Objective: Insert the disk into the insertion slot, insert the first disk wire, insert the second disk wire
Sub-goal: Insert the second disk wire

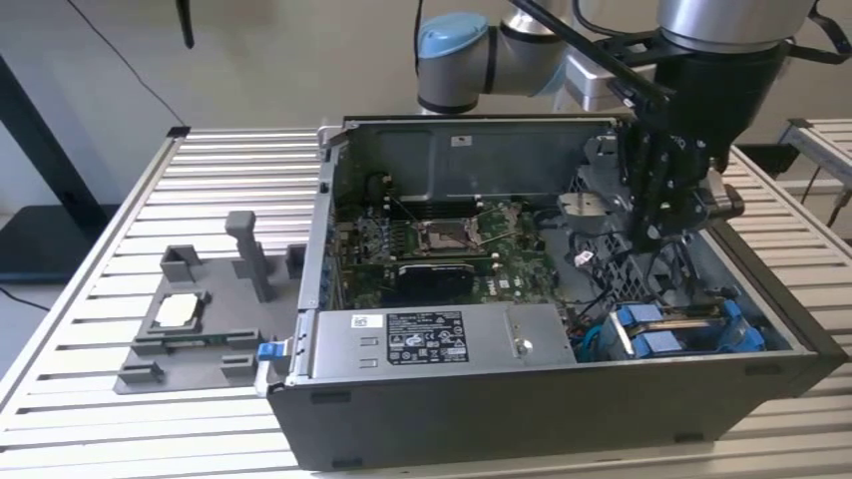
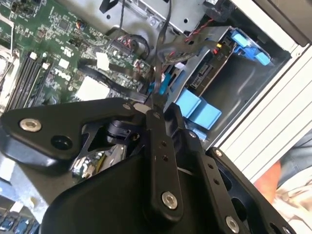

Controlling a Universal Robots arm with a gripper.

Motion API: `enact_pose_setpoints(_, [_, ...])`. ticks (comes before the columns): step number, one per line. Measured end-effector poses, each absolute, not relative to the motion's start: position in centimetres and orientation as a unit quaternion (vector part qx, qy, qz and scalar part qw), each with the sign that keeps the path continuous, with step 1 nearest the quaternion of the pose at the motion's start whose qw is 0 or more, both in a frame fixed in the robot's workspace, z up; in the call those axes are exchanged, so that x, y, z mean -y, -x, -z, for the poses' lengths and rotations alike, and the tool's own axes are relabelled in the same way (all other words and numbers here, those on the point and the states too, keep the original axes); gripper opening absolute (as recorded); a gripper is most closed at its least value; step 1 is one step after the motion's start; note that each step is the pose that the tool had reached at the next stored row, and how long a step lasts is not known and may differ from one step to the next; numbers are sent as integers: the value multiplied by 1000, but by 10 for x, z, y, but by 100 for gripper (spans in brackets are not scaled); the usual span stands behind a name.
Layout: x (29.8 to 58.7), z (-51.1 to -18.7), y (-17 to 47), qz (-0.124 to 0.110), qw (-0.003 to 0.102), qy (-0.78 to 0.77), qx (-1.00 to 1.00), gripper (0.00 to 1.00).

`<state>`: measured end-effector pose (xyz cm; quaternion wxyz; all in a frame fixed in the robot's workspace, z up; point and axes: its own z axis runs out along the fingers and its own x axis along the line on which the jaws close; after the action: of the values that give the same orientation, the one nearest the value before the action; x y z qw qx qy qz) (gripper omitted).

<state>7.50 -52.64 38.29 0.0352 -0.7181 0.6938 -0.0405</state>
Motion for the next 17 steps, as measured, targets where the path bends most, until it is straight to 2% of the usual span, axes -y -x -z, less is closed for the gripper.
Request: enact_pose_setpoints(17, [526, -382, -68, 44, 37, 718, -693, 24])
